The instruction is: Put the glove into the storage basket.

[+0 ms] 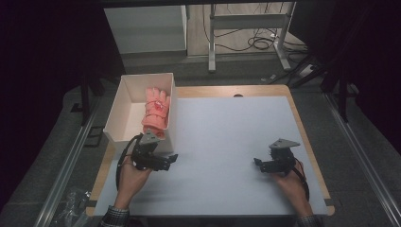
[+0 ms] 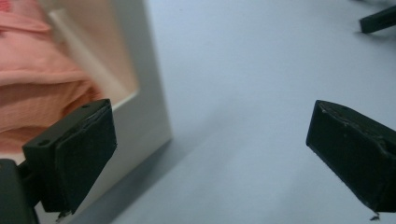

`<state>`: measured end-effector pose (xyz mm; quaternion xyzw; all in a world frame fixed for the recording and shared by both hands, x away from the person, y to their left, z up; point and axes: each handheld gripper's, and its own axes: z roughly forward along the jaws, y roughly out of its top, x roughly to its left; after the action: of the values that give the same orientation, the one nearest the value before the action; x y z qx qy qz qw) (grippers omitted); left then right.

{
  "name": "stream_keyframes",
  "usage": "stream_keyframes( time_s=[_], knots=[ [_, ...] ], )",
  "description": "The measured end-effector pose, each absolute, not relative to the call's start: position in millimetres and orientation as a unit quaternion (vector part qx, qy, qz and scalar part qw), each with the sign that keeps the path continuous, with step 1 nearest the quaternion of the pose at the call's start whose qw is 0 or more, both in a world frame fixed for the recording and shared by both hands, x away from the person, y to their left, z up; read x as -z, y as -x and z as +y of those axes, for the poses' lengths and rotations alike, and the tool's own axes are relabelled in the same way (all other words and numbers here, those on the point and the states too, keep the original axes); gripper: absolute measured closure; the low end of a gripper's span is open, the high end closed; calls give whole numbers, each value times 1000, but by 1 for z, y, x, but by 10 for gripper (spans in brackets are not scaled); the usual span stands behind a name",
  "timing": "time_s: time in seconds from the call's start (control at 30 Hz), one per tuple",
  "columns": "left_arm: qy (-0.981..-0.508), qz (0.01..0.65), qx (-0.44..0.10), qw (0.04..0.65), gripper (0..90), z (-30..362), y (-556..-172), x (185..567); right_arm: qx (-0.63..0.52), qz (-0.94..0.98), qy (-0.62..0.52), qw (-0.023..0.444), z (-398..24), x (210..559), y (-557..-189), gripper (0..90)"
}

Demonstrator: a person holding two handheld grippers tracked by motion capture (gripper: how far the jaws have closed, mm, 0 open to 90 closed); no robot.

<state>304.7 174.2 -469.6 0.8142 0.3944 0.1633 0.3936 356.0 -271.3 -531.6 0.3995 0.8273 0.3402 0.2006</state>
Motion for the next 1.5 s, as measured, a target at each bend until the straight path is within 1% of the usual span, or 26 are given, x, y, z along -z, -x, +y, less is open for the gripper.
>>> stream_keyframes(
  time_s=[0.6,0.77,1.0,1.5],
  knots=[
    [-837,337,-130,410,20,111,-313,480,-340,827,-399,200,-271,532,-356,129],
    [-843,325,-118,413,20,93,-317,491,-340,827,-400,200,-271,532,-356,130],
    [-850,321,-107,404,20,84,-319,507,-340,827,-400,200,-271,532,-356,129],
    [-863,329,-85,373,20,78,-320,545,-340,827,-400,200,-271,532,-356,129]
  ],
)
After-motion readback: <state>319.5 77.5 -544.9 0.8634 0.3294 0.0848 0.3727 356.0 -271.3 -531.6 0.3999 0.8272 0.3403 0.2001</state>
